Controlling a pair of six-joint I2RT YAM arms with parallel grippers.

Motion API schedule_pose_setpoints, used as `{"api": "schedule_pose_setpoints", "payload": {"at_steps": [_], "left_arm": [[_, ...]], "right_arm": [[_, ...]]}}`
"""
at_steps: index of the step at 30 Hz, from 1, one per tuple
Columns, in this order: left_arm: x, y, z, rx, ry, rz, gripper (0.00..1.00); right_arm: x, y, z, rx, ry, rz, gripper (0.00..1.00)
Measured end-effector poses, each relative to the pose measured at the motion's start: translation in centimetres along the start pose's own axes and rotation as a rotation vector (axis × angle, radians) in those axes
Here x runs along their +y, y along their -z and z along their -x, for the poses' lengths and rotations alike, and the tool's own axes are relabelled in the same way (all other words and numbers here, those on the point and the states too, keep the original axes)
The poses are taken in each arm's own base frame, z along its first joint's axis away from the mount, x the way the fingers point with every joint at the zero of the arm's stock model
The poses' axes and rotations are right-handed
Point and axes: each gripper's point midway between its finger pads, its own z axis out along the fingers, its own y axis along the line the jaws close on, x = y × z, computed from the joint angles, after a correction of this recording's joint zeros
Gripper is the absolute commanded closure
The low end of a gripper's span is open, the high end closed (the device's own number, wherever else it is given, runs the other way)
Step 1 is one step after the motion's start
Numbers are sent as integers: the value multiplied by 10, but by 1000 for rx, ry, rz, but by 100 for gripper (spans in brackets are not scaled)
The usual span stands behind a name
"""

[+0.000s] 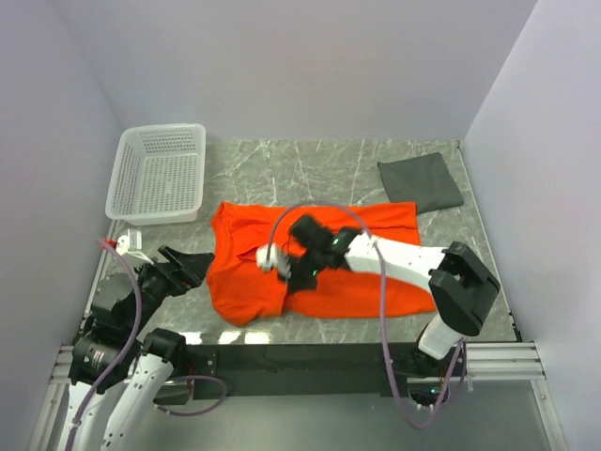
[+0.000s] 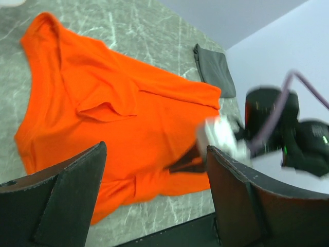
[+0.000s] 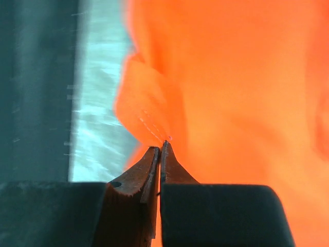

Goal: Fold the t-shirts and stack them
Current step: Fold the tshirt

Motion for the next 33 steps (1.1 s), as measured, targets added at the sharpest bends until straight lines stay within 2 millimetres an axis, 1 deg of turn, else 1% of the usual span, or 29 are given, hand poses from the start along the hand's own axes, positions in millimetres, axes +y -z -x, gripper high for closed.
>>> {"api": "schedule_pose_setpoints", "payload": {"at_steps": [1,2,5,7,9,12,13,15,16,18,21,23,25,27,28,30,32,33], "left_arm": [[-2,-2,0,4,-7,-9,16],[-5,-6,2,6,-17,-22,16],[-12,-19,4,27,-41,-43,17],[-14,-28,2,49,-49,-45,16],[-15,-38,0,72,-56,-49,16],[-15,-50,-6,119,-56,-51,17],[-14,-54,-10,141,-55,-47,17],[-11,-62,-18,190,-49,-39,19],[-9,-66,-23,220,-46,-30,20],[-4,-72,-32,266,-41,-17,20],[1,-76,-42,318,-33,-2,21],[2,-76,-47,336,-29,-9,24],[1,-75,-53,364,-27,-23,30],[-1,-76,-59,399,-28,-38,36],[0,-77,-64,423,-31,-38,38],[1,-82,-85,513,-52,-24,41],[-2,-84,-111,623,-86,-10,43],[-2,-85,-128,682,-111,3,45]], "right_arm": [[-13,7,-1,-25,-47,-27,100],[-27,17,-3,-65,-129,-50,100],[-54,30,-13,-131,-319,-88,100],[-71,34,-23,-156,-438,-115,100],[-86,36,-39,-162,-564,-143,96],[-99,36,-60,-150,-706,-174,81],[-104,37,-67,-143,-747,-195,69],[-110,40,-77,-132,-799,-230,61],[-112,42,-79,-130,-806,-240,55],[-116,46,-80,-128,-796,-260,52],[-118,57,-74,-133,-700,-283,48],[-115,72,-62,-156,-591,-294,48],[-108,88,-44,-192,-460,-288,48],[-98,101,-31,-218,-349,-267,48],[-92,107,-27,-226,-299,-255,48],[-81,116,-24,-233,-239,-228,49],[-77,127,-31,-227,-230,-223,49],[-77,134,-37,-224,-245,-233,49]]}}
